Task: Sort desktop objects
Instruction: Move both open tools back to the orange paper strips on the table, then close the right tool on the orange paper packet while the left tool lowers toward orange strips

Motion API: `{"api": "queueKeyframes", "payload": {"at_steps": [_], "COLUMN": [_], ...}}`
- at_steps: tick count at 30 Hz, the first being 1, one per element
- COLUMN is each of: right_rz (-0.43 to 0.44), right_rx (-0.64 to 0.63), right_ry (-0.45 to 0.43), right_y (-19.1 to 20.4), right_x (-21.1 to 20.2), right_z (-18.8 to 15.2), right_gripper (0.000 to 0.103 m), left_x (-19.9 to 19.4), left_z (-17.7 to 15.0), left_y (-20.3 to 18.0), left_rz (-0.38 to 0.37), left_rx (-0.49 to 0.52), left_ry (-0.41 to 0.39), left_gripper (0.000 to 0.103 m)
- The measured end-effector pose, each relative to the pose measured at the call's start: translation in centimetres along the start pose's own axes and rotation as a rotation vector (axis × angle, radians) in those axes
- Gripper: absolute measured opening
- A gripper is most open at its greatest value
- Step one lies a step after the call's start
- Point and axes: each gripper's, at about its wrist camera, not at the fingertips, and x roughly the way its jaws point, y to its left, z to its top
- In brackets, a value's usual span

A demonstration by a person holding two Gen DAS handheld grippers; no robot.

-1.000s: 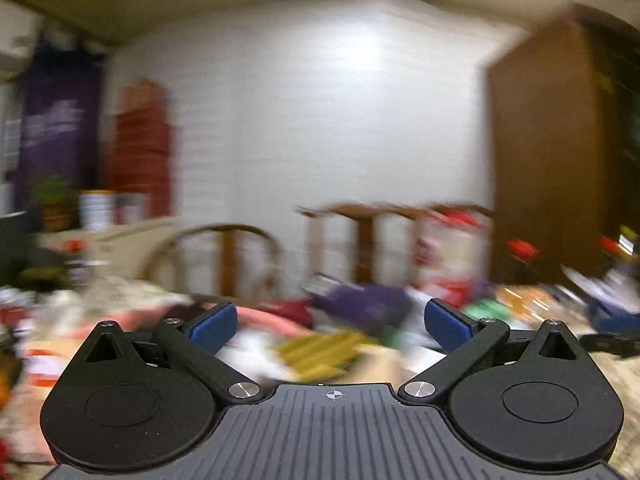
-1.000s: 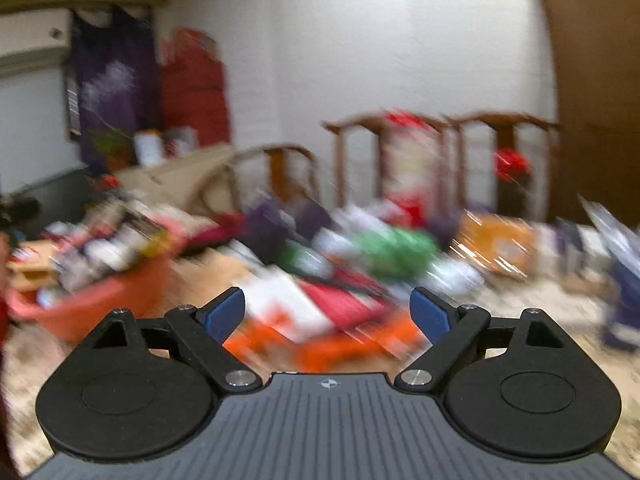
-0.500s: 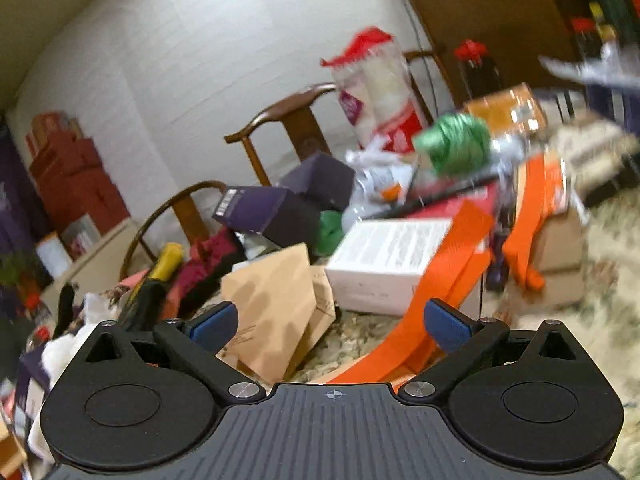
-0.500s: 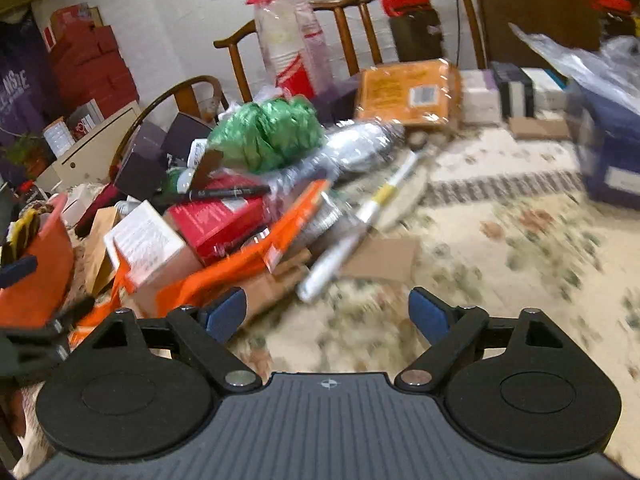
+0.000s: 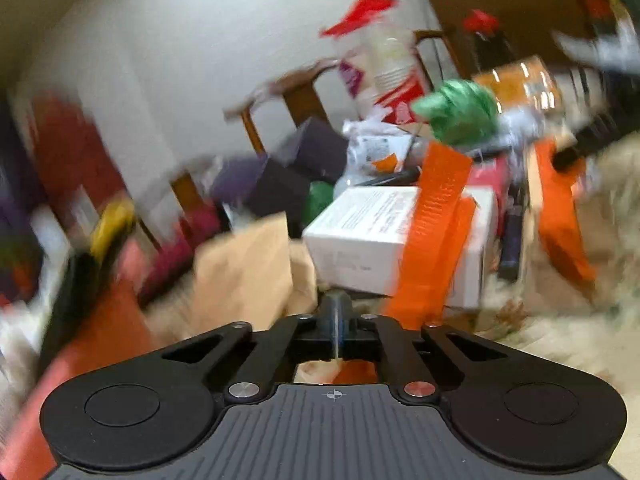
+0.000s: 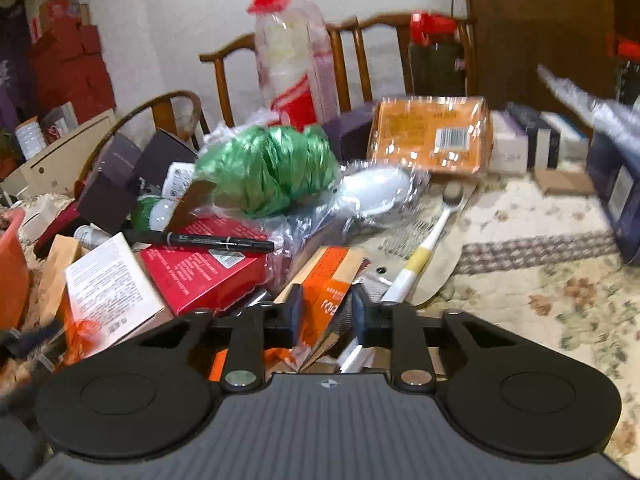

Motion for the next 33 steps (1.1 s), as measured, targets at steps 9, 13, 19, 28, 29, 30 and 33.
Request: {"api": "queueKeyframes", "payload": {"at_steps": [9, 13, 19, 28, 29, 30, 33], "right_rz": [0.141, 0.241, 0.289, 0.296, 0.295, 0.297, 0.288], "right_rx": [0.005, 0.015, -0.018, 0.012, 0.015, 0.024, -0.032], "right_ry": [-0.011, 0.012, 0.048, 0.099, 0.097, 0.083, 0.075], "right_y": [-1.8, -1.5, -0.5, -1.6, -1.7, -1.8, -1.0], "right_x": [-6.0, -8.7, -10.1, -7.7, -7.5, -7.6, -7.7], "right_z": [-1.2, -2.2, -4.0, -4.7, -4.8, -5.0, -5.1], "right_gripper": [0.001, 0.001, 0.001, 0.037, 0.072, 0.085, 0.084], "left_x": [-4.7, -5.4, -6.1, -1.5, -1.0, -0.4, 0.8], "left_z": [-0.5, -0.4, -0.5, 0.8, 0.8, 0.7, 0.2], "left_y": [4.1, 3.7, 1.4, -1.8, -2.2, -2.6, -3.8], "left_rz": [-0.092, -0.091, -0.012, 0.041, 0.054, 0.074, 0.110], "left_rx": [-0.161, -0.128, 0.011, 0.192, 0.206, 0.230, 0.295], "left_ry": [-0.020, -0.012, -0.097, -0.056, -0.052, -0.050, -0.045], "left_gripper": [0.009, 0.042, 0.087, 0.091, 0.092, 0.092, 0.096]}}
